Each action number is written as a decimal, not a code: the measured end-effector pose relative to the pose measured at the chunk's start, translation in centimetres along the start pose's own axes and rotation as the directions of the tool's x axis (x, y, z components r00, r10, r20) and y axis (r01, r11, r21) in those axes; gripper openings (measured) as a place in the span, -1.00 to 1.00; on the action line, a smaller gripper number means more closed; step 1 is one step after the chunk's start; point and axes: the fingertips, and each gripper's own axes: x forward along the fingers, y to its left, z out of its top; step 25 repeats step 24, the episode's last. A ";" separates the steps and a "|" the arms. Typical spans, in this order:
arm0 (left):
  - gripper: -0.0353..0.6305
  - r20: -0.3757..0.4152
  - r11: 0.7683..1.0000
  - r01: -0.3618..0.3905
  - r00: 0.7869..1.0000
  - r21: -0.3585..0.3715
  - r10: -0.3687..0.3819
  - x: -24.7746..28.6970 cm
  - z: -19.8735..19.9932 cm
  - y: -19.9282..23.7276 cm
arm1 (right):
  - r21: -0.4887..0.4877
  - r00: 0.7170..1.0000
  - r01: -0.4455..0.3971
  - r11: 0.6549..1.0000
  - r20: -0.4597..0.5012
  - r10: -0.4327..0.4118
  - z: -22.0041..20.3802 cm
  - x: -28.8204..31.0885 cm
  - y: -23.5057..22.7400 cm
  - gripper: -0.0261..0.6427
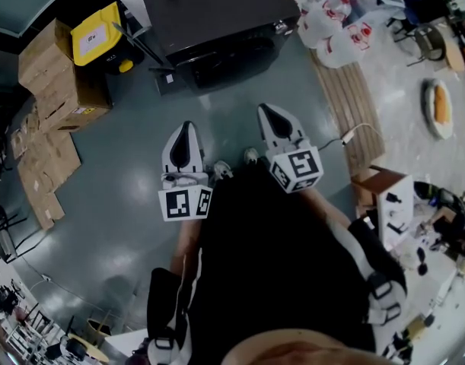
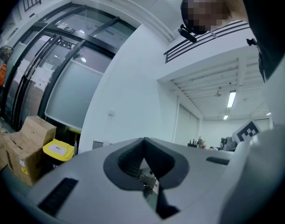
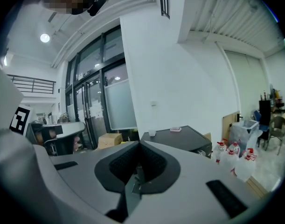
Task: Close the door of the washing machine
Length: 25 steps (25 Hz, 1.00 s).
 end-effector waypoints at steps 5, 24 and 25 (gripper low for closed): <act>-0.88 0.004 1.000 0.001 1.000 0.006 -0.001 0.4 0.3 -0.5 | 0.006 1.000 0.001 1.000 0.019 -0.001 0.5 -0.1 -0.6 -0.91; -0.88 -0.005 1.000 -0.001 1.000 0.002 0.001 0.4 -0.2 -1.6 | 0.019 1.000 -0.015 1.000 0.014 0.015 0.2 -0.5 -1.0 -0.91; -0.88 -0.005 1.000 -0.001 1.000 0.002 0.001 0.4 -0.2 -1.6 | 0.019 1.000 -0.015 1.000 0.014 0.015 0.2 -0.5 -1.0 -0.91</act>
